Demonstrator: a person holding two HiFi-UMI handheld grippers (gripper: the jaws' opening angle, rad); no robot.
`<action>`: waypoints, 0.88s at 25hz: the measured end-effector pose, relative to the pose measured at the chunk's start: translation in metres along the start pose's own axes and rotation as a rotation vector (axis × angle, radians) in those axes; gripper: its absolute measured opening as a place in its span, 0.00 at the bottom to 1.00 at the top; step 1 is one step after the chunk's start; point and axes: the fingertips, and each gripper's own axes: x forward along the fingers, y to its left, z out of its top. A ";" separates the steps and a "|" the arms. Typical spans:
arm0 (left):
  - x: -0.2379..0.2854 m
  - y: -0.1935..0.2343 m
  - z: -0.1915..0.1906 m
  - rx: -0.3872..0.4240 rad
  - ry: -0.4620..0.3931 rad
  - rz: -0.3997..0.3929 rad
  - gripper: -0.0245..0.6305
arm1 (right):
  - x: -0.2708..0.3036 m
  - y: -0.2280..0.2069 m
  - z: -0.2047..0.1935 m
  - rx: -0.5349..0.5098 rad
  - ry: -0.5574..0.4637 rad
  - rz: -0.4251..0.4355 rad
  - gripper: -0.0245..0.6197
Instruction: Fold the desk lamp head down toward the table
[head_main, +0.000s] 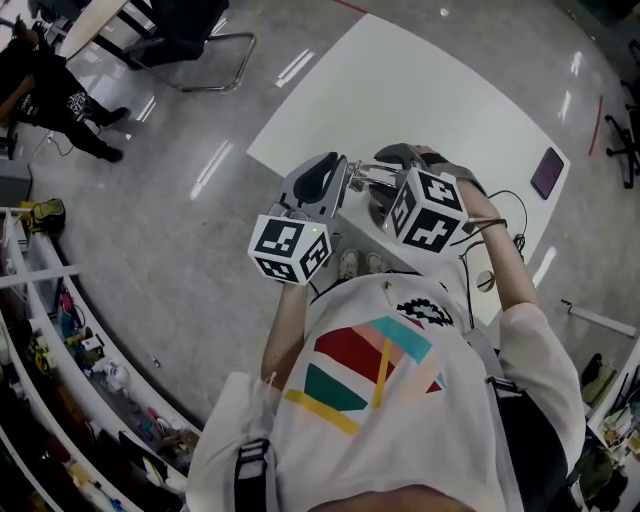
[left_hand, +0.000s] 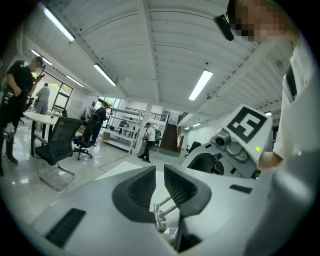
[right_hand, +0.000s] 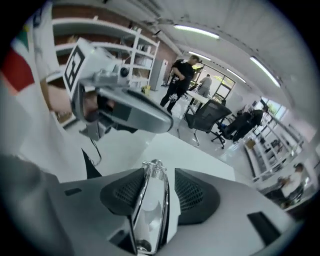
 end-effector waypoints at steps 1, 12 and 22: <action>0.001 -0.002 0.002 -0.002 -0.008 -0.006 0.18 | -0.003 -0.001 0.003 0.051 -0.042 0.029 0.31; 0.011 -0.021 0.026 -0.011 -0.079 -0.035 0.18 | -0.137 -0.080 0.055 0.707 -1.093 0.185 0.31; 0.017 -0.065 0.099 0.114 -0.254 -0.011 0.18 | -0.214 -0.100 0.018 0.793 -1.224 -0.363 0.31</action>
